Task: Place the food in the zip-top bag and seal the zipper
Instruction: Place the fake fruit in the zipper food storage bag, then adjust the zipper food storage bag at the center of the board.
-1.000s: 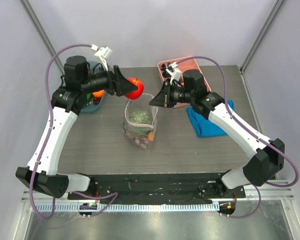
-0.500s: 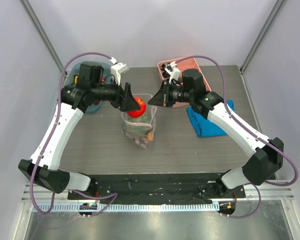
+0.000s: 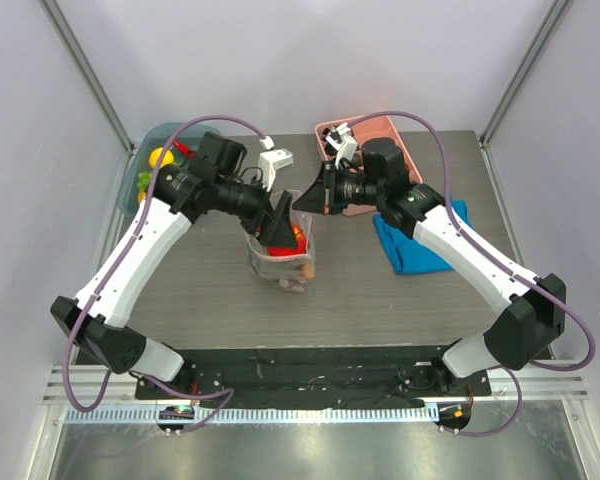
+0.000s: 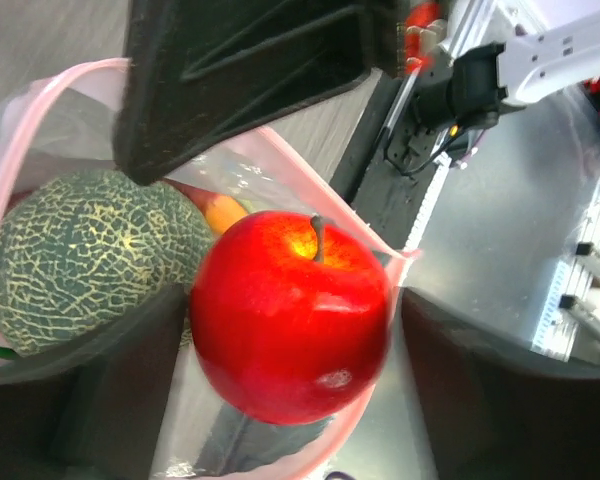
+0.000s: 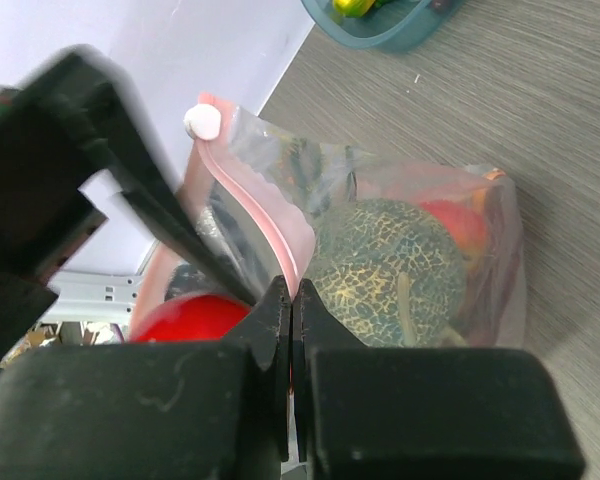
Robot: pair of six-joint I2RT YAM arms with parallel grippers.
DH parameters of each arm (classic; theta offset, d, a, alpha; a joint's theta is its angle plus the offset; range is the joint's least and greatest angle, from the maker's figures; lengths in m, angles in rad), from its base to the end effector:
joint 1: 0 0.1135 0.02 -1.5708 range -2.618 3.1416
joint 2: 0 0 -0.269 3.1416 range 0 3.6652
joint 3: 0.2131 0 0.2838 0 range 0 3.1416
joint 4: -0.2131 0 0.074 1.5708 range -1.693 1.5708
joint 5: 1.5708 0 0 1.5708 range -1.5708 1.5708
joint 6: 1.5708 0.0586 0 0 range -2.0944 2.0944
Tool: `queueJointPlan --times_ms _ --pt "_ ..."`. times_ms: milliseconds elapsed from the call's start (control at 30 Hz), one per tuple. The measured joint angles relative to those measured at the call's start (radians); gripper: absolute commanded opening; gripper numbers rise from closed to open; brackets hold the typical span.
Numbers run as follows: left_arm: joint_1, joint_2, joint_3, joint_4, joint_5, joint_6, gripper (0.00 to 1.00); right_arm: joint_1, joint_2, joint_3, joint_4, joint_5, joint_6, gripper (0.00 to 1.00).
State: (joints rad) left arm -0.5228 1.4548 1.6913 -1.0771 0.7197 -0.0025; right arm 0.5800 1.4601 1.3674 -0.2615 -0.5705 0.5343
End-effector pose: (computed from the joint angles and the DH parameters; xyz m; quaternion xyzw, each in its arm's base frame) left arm 0.2608 -0.1949 0.4161 0.3464 0.8125 -0.4044 0.2373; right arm 0.3069 0.2389 0.3722 -0.1788 0.7836 0.4860 0.3433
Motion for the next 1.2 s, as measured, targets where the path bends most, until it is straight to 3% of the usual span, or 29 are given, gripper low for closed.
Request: queueJointPlan --times_ms 200,333,500,567,633,733,1033,1200 --pt "0.015 0.019 0.014 -0.01 -0.015 -0.044 0.98 0.001 0.0 0.0 0.007 -0.019 -0.002 0.01" --pt "0.082 0.019 0.058 -0.004 0.034 -0.064 0.75 0.001 0.0 0.0 0.007 -0.025 -0.007 0.01" --pt "0.315 0.0 0.029 0.19 0.264 -0.242 0.85 0.001 0.0 -0.003 0.007 -0.055 -0.035 0.01" --pt "0.43 -0.024 -0.021 0.335 0.319 -0.33 0.87 0.0 0.0 -0.005 0.007 -0.082 -0.057 0.01" --pt "0.49 -0.035 -0.025 0.38 0.331 -0.321 0.86 -0.002 0.0 -0.005 0.006 -0.108 -0.082 0.01" --pt "0.509 -0.056 -0.011 0.333 0.353 -0.153 0.87 -0.012 0.0 -0.005 0.006 -0.153 -0.119 0.01" --pt "0.502 -0.109 -0.099 -0.044 0.389 0.657 0.86 -0.057 0.028 0.01 0.002 -0.287 -0.19 0.01" --pt "0.473 -0.047 -0.131 -0.136 0.423 0.898 0.86 -0.068 0.048 0.02 -0.002 -0.329 -0.2 0.01"
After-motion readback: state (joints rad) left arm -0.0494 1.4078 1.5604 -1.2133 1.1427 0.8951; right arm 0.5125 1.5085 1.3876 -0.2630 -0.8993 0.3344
